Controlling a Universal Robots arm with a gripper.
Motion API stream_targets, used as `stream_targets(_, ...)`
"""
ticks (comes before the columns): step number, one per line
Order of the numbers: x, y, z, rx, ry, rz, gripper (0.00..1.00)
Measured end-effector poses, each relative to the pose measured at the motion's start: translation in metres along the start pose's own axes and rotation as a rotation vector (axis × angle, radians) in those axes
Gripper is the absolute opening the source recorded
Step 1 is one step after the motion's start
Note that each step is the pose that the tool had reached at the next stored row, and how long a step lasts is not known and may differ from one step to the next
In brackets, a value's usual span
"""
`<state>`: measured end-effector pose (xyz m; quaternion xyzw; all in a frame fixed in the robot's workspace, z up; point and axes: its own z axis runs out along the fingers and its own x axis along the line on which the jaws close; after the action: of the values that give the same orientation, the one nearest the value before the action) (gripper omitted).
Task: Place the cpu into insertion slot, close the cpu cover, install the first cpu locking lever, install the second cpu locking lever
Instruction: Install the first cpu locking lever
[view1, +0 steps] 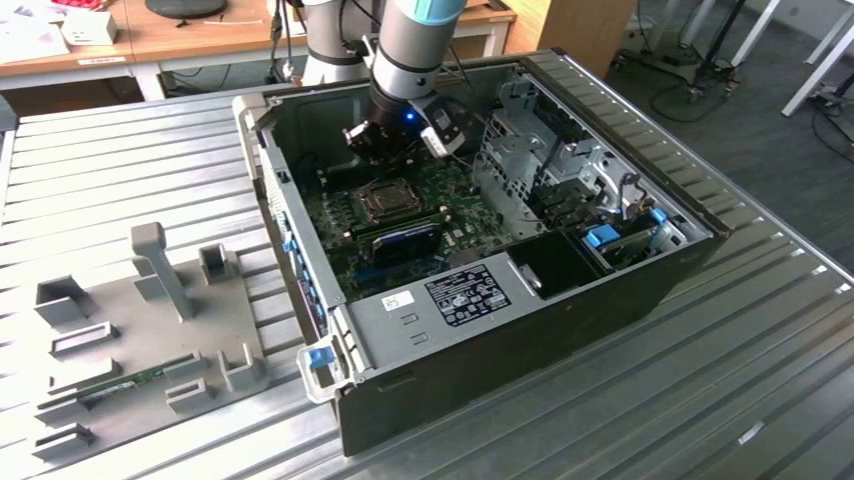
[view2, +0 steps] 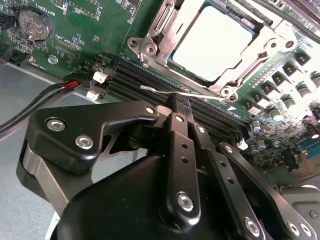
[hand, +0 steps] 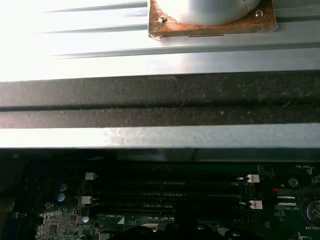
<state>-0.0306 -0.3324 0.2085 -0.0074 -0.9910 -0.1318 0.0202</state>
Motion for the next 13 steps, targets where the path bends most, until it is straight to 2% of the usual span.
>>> stream_targets(13,-0.0008,-0.0004,0.0015,-0.0011,0.0,0.0,0.1)
